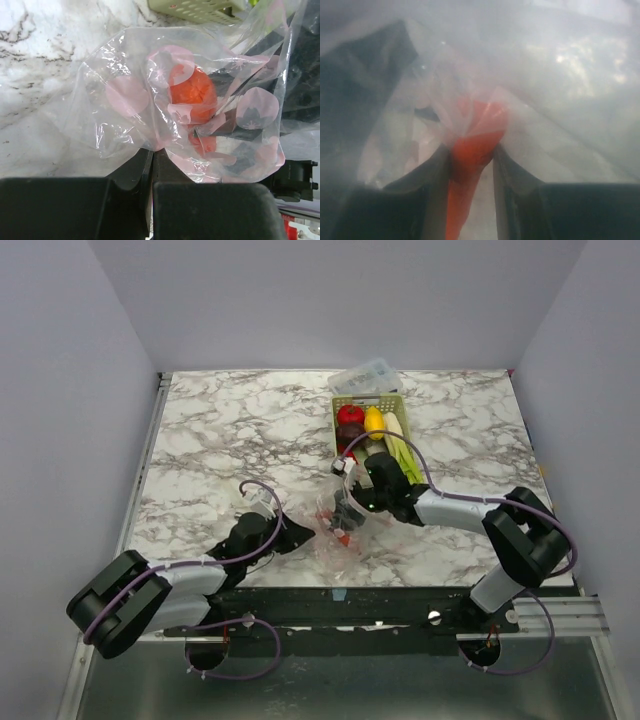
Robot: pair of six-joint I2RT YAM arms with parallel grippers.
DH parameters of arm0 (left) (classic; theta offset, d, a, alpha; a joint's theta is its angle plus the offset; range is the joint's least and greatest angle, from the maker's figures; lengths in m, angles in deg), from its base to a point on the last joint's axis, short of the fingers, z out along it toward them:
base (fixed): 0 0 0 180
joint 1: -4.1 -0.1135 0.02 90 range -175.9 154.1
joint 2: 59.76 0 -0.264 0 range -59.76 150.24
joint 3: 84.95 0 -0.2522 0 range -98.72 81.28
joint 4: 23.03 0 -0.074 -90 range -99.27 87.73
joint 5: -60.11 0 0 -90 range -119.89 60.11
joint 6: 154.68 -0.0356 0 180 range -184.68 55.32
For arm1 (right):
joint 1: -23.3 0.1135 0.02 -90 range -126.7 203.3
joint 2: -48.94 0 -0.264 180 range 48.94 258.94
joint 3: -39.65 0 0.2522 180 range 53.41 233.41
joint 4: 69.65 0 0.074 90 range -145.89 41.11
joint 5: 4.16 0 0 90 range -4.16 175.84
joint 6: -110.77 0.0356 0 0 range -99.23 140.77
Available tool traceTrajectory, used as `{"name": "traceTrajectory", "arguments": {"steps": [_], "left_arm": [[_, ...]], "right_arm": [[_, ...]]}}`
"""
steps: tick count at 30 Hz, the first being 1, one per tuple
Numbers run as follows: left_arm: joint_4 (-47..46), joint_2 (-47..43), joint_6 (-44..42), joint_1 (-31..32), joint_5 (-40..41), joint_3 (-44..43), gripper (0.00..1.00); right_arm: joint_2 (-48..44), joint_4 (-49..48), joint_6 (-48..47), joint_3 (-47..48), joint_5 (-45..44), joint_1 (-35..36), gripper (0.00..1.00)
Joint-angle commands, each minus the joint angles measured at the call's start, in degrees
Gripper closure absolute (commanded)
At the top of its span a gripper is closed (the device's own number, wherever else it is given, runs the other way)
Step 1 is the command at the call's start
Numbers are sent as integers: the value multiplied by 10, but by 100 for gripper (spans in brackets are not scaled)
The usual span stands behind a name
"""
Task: Open the zip-top bag and remove the fake food
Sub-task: Pick up the fake vegetable from the zipper food storage bag.
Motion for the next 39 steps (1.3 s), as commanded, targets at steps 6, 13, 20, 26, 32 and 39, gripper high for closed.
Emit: {"name": "traceTrajectory", "arguments": {"steps": [6,13,20,26,32,39], "left_arm": [[116,-56,-5,-26,77,44,100],[131,-83,-9,-37,74,51,100],[141,-108,-12,-40,76,52,100],[149,-118,-13,-46,77,68,100],[148,-122,-10,-50,77,68,100],[166,-141,-14,-51,78,64,100]], "right_arm": [[-45,32,-49,-3,117,-71,85],[-63,43,-67,-2,164,-94,84],[-79,28,-29,-4,145,-144,85],[-117,7,-15,-19,163,-183,85],[-138,-12,10,-29,183,-219,86],[-157,-71,62,-48,255,-234,86]]}}
